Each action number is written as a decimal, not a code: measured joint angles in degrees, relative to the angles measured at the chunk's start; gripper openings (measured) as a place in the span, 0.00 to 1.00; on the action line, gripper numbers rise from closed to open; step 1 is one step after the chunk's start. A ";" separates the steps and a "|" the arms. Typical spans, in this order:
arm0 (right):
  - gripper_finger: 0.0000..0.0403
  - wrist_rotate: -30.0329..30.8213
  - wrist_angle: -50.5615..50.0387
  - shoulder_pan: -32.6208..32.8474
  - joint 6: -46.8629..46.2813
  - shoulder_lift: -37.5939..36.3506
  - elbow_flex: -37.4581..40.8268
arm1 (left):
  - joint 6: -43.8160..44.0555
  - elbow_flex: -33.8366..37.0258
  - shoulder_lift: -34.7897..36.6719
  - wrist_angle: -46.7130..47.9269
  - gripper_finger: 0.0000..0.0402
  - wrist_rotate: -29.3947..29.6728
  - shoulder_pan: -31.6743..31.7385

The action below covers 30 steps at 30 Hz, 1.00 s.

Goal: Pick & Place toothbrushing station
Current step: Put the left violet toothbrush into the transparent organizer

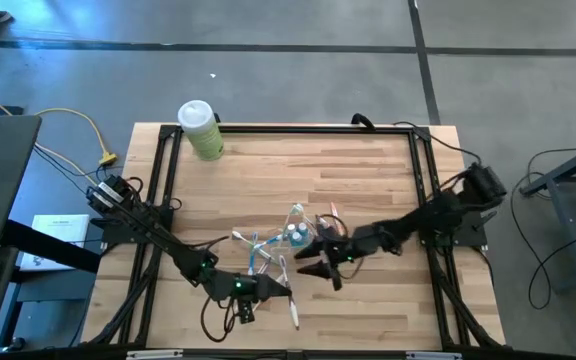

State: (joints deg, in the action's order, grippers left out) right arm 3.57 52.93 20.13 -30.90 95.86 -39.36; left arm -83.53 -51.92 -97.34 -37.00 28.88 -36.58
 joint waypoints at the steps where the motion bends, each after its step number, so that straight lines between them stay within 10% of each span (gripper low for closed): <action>1: 0.53 -1.64 0.02 -0.76 -1.12 1.22 -1.03 | 0.25 0.00 0.00 0.16 0.01 -0.25 0.06; 17: 0.45 -15.56 -2.65 -3.35 -0.12 9.69 -11.39 | 2.56 -0.02 0.02 2.72 0.01 -0.51 0.25; 30: 0.04 -15.99 -2.54 -3.35 5.18 9.56 -11.47 | 3.12 0.07 0.00 3.79 0.05 -0.68 0.31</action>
State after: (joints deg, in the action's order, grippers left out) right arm -12.42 50.39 16.78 -25.72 105.43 -50.83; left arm -80.41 -51.85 -97.34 -33.21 28.21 -36.27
